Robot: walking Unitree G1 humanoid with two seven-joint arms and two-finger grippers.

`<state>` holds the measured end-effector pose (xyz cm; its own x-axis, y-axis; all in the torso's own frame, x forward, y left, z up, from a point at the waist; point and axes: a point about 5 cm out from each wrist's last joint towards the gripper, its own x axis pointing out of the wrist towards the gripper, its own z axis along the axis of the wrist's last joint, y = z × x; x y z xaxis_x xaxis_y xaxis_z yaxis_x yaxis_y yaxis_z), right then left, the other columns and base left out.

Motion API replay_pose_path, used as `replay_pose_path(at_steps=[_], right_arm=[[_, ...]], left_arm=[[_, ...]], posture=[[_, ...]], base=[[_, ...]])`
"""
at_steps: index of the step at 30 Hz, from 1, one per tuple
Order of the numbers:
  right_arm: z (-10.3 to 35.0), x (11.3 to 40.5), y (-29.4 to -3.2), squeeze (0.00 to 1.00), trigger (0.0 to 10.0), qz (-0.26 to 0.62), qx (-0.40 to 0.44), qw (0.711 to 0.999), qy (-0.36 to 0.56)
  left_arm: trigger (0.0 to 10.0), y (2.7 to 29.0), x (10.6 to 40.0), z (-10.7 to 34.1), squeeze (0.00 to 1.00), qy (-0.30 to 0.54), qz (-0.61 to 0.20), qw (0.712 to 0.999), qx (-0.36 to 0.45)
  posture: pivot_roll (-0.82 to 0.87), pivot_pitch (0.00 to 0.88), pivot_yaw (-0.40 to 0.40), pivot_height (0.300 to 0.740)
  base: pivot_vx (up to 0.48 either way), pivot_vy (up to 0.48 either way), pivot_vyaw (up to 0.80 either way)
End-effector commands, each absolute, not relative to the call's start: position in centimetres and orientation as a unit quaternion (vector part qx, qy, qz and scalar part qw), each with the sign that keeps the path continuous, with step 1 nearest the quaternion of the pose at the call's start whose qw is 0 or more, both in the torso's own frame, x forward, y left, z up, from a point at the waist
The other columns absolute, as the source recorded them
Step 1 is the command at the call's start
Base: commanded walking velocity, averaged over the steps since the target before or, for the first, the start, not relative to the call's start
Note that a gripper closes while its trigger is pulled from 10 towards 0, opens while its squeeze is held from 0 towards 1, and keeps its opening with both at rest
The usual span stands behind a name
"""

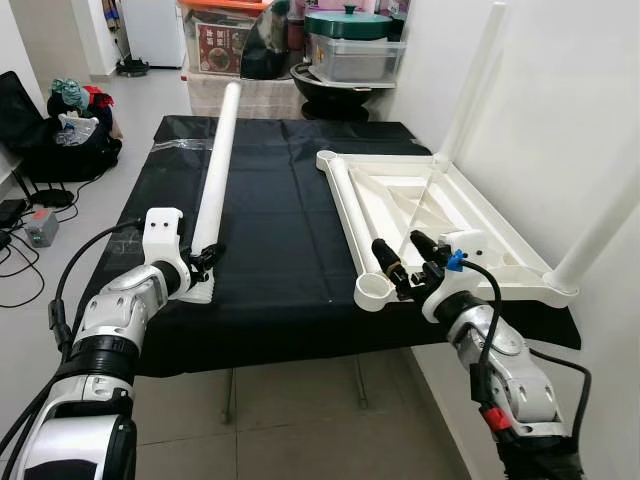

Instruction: Building children table

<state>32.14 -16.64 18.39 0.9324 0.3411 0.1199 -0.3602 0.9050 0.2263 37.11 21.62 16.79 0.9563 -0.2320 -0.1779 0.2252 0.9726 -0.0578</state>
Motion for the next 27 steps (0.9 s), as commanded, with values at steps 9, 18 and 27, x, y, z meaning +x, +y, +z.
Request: replay_pose_path(at_steps=[9, 18, 27], right_arm=[[20.2, 30.9, -15.0, 0.0, 10.0, 0.308, 0.278, 0.909, -0.03], [19.3, 29.1, -11.5, 0.0, 10.0, 0.39, 0.262, 0.883, -0.004], [19.0, 28.8, -10.4, 0.0, 10.0, 0.404, 0.269, 0.874, 0.015]], left_arm=[[10.0, 18.8, 34.9, 17.7, 0.0, 0.015, -0.272, 0.95, 0.154], [10.0, 16.3, 32.8, 18.5, 0.0, -0.043, -0.375, 0.894, 0.242], [10.0, 15.5, 31.8, 18.8, 0.0, -0.058, -0.417, 0.87, 0.257]], posture=[[0.07, 0.0, -0.092, 0.74], [0.07, 0.0, -0.081, 0.74], [0.07, 0.0, -0.08, 0.74]], base=[[0.0, 0.0, 0.0], [0.0, 0.0, 0.0], [0.0, 0.0, 0.0]])
